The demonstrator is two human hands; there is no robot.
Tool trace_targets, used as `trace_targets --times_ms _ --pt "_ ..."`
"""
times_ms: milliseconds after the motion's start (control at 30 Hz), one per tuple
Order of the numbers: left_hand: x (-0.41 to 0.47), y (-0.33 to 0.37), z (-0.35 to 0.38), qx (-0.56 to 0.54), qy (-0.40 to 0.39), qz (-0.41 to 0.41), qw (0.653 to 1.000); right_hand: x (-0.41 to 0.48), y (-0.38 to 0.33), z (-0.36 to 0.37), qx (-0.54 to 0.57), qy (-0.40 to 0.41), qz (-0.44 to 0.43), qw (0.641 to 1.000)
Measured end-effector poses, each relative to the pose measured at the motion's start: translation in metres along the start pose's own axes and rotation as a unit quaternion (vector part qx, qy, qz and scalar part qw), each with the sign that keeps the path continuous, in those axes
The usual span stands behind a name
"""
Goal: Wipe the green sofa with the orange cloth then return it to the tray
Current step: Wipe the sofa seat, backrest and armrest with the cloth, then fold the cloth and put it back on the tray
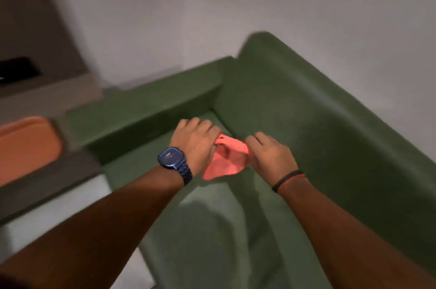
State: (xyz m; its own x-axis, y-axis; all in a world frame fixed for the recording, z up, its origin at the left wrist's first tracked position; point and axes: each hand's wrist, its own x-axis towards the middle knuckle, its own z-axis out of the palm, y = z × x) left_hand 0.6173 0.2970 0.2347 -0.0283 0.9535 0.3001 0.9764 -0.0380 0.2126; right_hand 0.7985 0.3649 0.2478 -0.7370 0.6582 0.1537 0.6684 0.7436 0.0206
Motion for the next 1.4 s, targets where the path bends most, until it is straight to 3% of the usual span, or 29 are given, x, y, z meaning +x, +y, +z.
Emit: trace_targets --times_ms 200,400,533,700,867,933,1000,1067,1133,1200,1300,1400 --pt "-0.075 -0.195 -0.102 0.104 -0.058 -0.134 0.984 0.156 -0.190 -0.009 0.056 0.000 -0.193 0.980" --pt "-0.160 -0.347 -0.146 0.123 -0.085 -0.267 0.952 0.257 -0.351 0.019 0.151 -0.076 -0.313 0.935" --pt "-0.202 -0.435 -0.144 0.119 -0.074 -0.350 0.926 0.325 -0.434 0.075 0.187 -0.118 -0.344 0.913" --pt "-0.227 -0.540 -0.141 0.139 -0.035 -0.362 0.921 0.391 -0.529 0.146 0.176 -0.119 -0.380 0.900" --pt "-0.271 -0.615 -0.084 0.161 -0.003 -0.366 0.916 0.400 -0.582 0.236 0.174 -0.040 -0.390 0.903" --pt "-0.299 -0.633 -0.041 0.141 -0.019 -0.359 0.922 0.388 -0.595 0.284 0.137 -0.058 -0.412 0.899" --pt "-0.326 -0.640 -0.002 0.103 -0.114 -0.360 0.920 0.372 -0.604 0.322 0.094 -0.116 -0.428 0.891" --pt "-0.354 -0.641 0.032 0.039 -0.256 -0.376 0.890 0.354 -0.608 0.353 0.067 -0.182 -0.453 0.870" --pt "-0.374 -0.643 0.054 -0.037 -0.313 -0.394 0.863 0.339 -0.605 0.371 0.055 -0.221 -0.457 0.860" --pt "-0.382 -0.646 0.063 -0.065 -0.286 -0.394 0.871 0.332 -0.604 0.383 0.076 -0.231 -0.437 0.866" --pt "-0.376 -0.659 0.071 -0.034 -0.153 -0.378 0.912 0.341 -0.614 0.392 0.132 -0.202 -0.364 0.900" --pt "-0.357 -0.681 0.083 -0.034 -0.117 -0.400 0.909 0.357 -0.627 0.401 0.136 -0.205 -0.321 0.915"
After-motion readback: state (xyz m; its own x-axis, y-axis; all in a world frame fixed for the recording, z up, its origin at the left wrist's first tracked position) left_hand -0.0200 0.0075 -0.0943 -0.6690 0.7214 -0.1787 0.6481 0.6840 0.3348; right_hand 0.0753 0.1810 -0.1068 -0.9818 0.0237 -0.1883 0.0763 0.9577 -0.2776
